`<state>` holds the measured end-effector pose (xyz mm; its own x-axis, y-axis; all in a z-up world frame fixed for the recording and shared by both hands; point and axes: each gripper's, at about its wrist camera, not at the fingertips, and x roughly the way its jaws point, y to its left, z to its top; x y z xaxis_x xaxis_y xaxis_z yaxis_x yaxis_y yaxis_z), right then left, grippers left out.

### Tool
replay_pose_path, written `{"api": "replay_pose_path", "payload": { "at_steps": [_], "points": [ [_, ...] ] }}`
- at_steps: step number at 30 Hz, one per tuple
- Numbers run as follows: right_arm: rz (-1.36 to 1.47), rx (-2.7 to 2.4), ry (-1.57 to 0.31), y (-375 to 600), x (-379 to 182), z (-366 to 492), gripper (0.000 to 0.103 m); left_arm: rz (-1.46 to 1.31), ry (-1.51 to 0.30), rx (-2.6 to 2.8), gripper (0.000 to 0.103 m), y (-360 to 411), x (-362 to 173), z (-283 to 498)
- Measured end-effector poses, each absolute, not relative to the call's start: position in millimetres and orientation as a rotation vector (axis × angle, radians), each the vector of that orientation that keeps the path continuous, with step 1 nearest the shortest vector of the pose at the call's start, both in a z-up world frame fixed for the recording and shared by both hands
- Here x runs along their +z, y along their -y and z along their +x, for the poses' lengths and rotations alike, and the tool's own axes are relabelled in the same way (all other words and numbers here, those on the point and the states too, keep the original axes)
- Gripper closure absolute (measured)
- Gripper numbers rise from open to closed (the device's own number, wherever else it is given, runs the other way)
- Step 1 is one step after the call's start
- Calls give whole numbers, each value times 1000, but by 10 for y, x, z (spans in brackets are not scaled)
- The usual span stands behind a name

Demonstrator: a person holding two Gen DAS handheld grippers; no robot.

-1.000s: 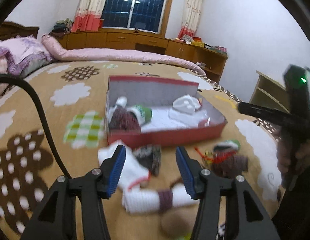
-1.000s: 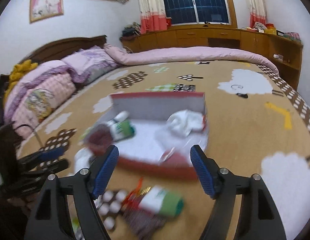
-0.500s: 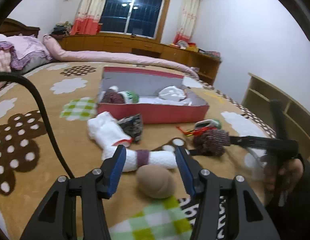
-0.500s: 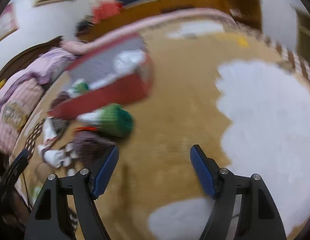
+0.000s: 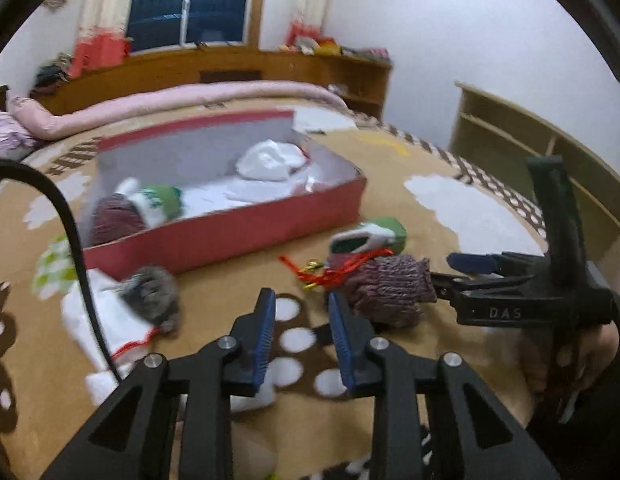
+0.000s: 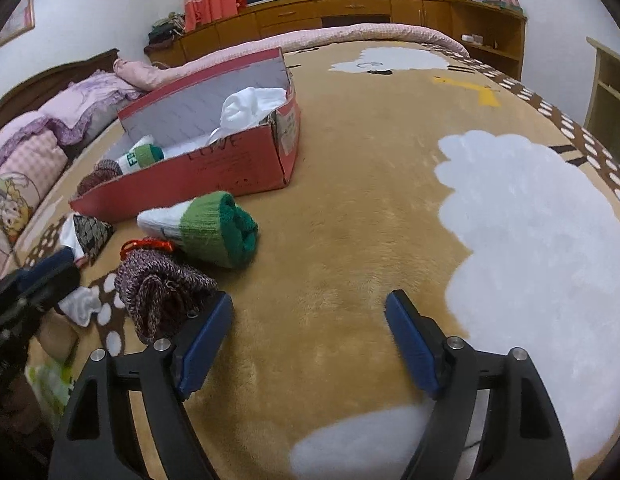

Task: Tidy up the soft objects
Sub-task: 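Grasp the maroon sock with red cord with the left tool while the right tool grasps another maroon sock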

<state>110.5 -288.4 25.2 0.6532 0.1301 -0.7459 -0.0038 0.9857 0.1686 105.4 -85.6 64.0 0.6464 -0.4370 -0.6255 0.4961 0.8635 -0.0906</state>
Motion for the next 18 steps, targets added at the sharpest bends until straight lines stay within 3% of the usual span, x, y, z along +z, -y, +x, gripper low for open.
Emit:
{"api": "replay_pose_path", "payload": {
  "at_steps": [5,7,18],
  "points": [
    [183,84,-858,2899,249,1127,22,91,-750,-602,74,1128,524,1331],
    [179,84,-860,2896,249,1129,22,43,-760,-629,94,1159,522,1381],
    [246,114,-854,2968,275,1109,22,-207,-576,-580,98,445,1062,1099]
  ]
}}
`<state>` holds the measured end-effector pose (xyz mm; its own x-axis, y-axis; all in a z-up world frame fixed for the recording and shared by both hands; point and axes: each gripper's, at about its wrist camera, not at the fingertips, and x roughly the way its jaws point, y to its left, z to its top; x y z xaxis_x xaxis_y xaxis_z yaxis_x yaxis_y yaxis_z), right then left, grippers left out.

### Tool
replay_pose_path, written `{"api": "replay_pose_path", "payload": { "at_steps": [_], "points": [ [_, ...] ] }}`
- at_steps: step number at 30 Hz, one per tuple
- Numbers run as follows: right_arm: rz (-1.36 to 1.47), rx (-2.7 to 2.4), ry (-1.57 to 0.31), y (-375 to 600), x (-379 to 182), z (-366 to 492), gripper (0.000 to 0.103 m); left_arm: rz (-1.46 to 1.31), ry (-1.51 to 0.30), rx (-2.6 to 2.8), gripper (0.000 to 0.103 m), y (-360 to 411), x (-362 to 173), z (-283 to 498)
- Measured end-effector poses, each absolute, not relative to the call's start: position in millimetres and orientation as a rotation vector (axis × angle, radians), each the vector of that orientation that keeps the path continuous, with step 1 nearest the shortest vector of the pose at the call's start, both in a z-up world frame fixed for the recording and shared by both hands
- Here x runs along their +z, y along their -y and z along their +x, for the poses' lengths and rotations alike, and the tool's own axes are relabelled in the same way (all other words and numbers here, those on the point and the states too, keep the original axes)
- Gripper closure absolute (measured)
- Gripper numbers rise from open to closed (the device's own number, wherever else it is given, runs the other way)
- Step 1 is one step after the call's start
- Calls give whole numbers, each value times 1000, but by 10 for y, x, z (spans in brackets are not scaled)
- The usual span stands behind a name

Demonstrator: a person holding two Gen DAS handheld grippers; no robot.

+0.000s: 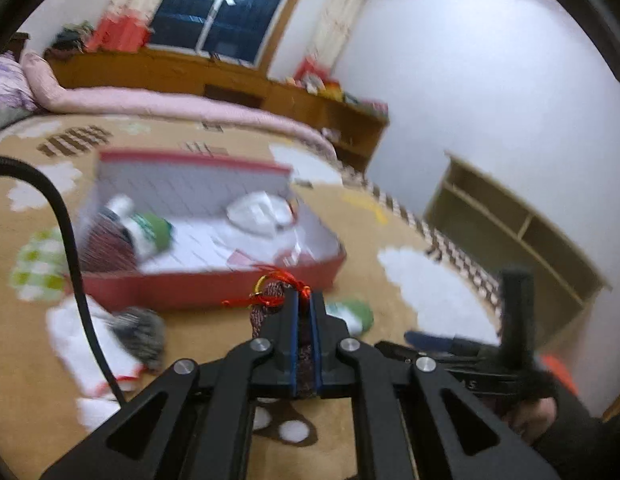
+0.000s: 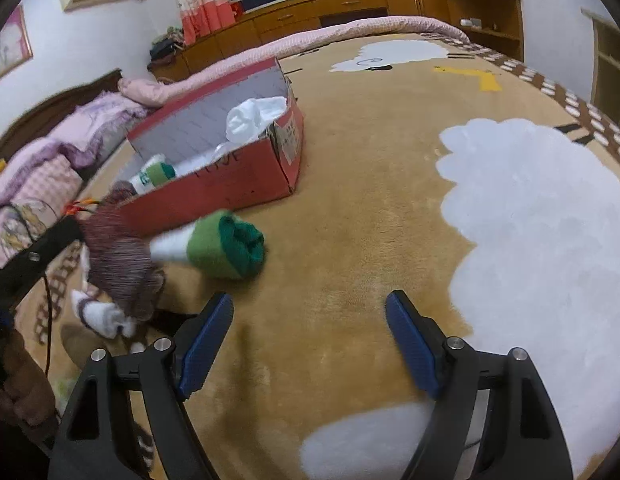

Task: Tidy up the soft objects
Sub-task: 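Grasp the maroon sock with red cord with the left tool while the right tool grasps another maroon sock, then carry the corded sock with the left tool while the right tool carries its maroon sock over the box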

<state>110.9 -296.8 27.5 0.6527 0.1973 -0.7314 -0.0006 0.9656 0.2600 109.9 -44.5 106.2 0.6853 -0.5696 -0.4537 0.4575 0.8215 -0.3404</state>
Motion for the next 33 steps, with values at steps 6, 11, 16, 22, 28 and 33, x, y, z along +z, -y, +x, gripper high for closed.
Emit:
{"api": "replay_pose_path", "payload": {
  "at_steps": [6,11,16,22,28,33],
  "points": [
    [392,202,-822,3074,303,1085,22,-280,-512,-545,98,-64,1240,983],
    [376,291,-762,2902,380,1018,23,-314,-602,-568,98,-56,1051,1111],
    [233,448,-655,2529,539,841,23,-322,-642,-655,98,131,942,1082],
    [113,712,-585,2071,643,711,88,-284,-672,-722,98,394,876,982],
    [121,645,-725,2015,380,925,91,-347,-631,-678,98,145,949,1030],
    [143,641,-644,2130,525,846,91,-340,-599,-650,98,42,1047,1050]
  ]
}}
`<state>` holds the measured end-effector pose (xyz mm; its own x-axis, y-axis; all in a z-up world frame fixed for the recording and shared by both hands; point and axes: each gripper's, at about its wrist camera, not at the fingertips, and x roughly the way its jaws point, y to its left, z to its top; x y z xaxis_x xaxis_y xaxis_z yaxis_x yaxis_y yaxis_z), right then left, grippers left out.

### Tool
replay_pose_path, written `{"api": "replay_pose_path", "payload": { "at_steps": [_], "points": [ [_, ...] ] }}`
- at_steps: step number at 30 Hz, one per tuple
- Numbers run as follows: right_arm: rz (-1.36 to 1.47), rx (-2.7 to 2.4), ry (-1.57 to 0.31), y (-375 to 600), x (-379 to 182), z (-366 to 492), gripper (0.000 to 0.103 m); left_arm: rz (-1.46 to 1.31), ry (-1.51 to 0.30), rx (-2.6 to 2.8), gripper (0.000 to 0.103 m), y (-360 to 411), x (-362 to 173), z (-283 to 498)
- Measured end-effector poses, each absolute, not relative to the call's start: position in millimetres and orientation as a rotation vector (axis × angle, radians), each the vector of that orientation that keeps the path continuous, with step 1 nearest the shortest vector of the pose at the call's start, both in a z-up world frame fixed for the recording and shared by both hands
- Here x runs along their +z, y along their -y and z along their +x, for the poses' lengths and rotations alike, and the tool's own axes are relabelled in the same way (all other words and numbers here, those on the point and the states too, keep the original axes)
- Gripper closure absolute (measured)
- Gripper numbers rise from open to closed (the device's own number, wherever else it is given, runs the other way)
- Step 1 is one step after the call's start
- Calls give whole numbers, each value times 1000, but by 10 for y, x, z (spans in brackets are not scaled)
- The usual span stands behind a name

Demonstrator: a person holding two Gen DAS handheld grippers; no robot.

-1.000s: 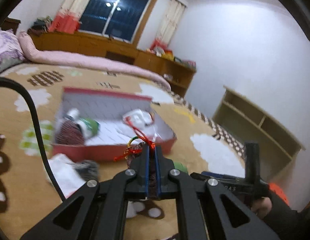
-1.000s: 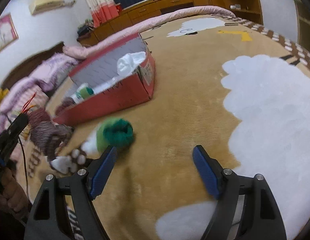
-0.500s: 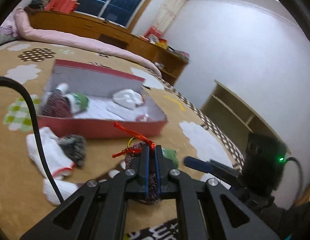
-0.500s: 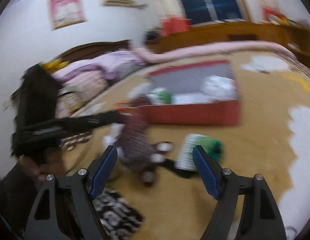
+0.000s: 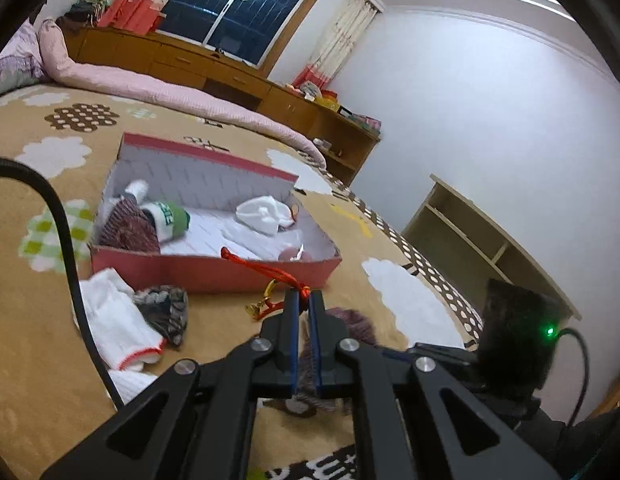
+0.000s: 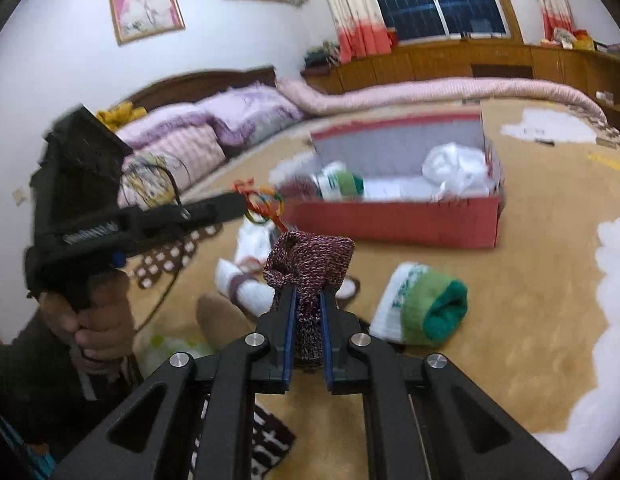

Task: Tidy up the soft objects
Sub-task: 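Carry the corded sock with the left tool while the right tool carries its maroon sock over the box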

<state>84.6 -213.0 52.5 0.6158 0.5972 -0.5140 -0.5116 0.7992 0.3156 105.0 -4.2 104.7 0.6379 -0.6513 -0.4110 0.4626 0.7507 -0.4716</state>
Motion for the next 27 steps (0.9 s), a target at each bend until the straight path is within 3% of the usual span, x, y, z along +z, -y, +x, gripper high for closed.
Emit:
{"api": "replay_pose_path", "payload": {
  "at_steps": [13,21,27],
  "points": [
    [166,537,-380,2559,1259,658,91,-279,-431,-553,98,-277,1621,1060],
    [101,468,-354,2652,1534,1090,91,-238,-504,-485,98,-451,1564,1587],
    [27,428,-411,2543,1512,1578,91,-120,-609,-436,98,-264,1206,2015]
  ]
}}
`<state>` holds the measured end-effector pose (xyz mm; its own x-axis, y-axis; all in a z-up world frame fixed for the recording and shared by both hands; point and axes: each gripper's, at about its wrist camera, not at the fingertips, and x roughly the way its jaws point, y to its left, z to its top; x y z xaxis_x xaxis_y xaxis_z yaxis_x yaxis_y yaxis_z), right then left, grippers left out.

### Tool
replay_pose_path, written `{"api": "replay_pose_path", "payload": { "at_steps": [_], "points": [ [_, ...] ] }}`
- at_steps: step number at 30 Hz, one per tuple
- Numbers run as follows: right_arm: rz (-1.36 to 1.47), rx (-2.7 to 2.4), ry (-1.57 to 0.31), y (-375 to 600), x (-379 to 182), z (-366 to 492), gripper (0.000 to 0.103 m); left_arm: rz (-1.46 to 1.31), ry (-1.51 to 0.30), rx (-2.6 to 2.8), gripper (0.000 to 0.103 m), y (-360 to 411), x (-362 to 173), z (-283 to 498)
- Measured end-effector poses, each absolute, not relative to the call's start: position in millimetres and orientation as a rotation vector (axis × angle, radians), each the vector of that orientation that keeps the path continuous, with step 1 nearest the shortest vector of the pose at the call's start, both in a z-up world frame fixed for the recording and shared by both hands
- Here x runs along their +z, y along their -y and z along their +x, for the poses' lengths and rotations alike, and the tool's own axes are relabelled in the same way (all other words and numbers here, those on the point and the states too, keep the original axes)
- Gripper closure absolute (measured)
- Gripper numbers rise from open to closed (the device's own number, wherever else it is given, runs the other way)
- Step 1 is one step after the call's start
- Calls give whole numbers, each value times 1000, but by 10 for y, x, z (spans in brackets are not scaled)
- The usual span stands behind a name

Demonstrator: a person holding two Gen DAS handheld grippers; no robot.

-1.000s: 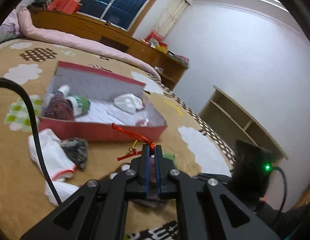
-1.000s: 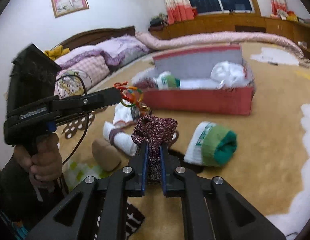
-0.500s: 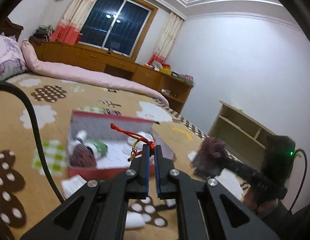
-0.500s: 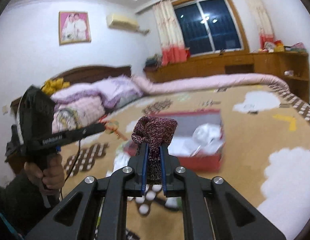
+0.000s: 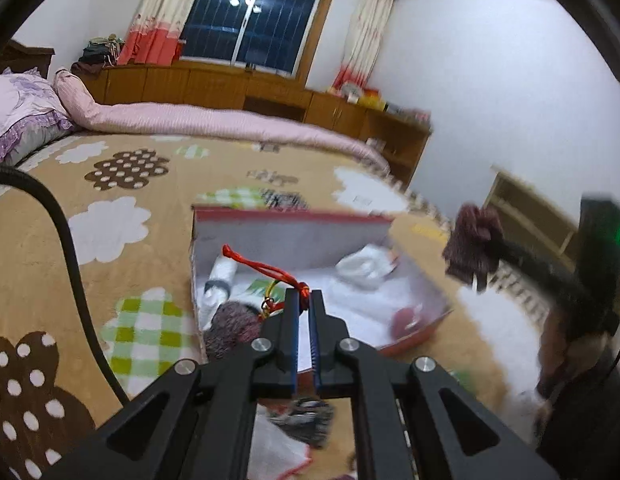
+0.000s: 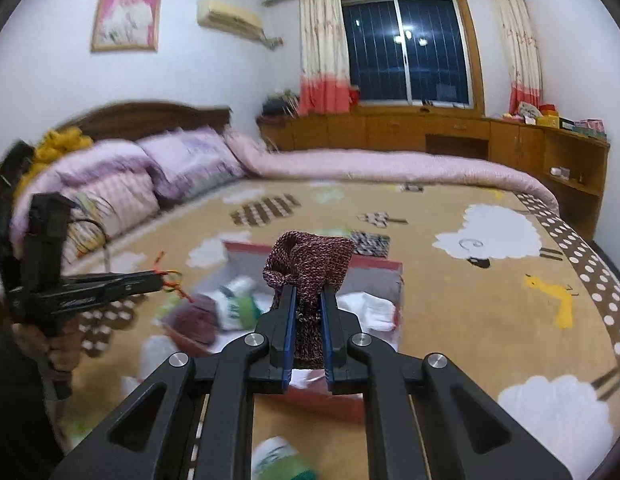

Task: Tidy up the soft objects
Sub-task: 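Carry the corded sock with the left tool while the right tool carries its maroon sock over the box, then open the left tool to drop its sock while the right tool drops its sock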

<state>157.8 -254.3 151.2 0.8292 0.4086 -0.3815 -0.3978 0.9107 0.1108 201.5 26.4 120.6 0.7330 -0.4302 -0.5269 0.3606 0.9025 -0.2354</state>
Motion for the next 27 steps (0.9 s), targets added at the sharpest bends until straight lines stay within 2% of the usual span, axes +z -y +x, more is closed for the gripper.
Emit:
{"api": "replay_pose_path", "payload": {
  "at_steps": [5,8,10,18,21,22,23,24,26,27],
  "points": [
    [-59,347,-525,2427,1169,2116,91,55,-708,-335,98,-65,741,2334],
    [-62,323,-642,2417,892,2407,90,21,-772,-337,98,-124,483,2579],
    [-89,289,-731,2417,657,2537,90,-13,-750,-351,98,-162,450,2595],
    [-87,260,-711,2611,523,2619,87,-7,-722,-348,97,-128,422,2508],
    [-115,261,-699,2559,535,2591,78,-15,-712,-348,96,-140,471,2487],
    [-126,258,-693,2527,549,2571,74,-18,-703,-347,96,-166,488,2474],
    [-134,256,-682,2491,561,2564,65,-22,-683,-339,96,-178,515,2443],
    [-129,263,-671,2476,585,2546,62,-32,-658,-330,96,-201,552,2418],
    [-110,257,-650,2488,633,2513,57,-59,-624,-315,89,-253,631,2397],
    [-91,245,-633,2504,670,2491,57,-73,-613,-309,79,-270,665,2391]
  ]
}}
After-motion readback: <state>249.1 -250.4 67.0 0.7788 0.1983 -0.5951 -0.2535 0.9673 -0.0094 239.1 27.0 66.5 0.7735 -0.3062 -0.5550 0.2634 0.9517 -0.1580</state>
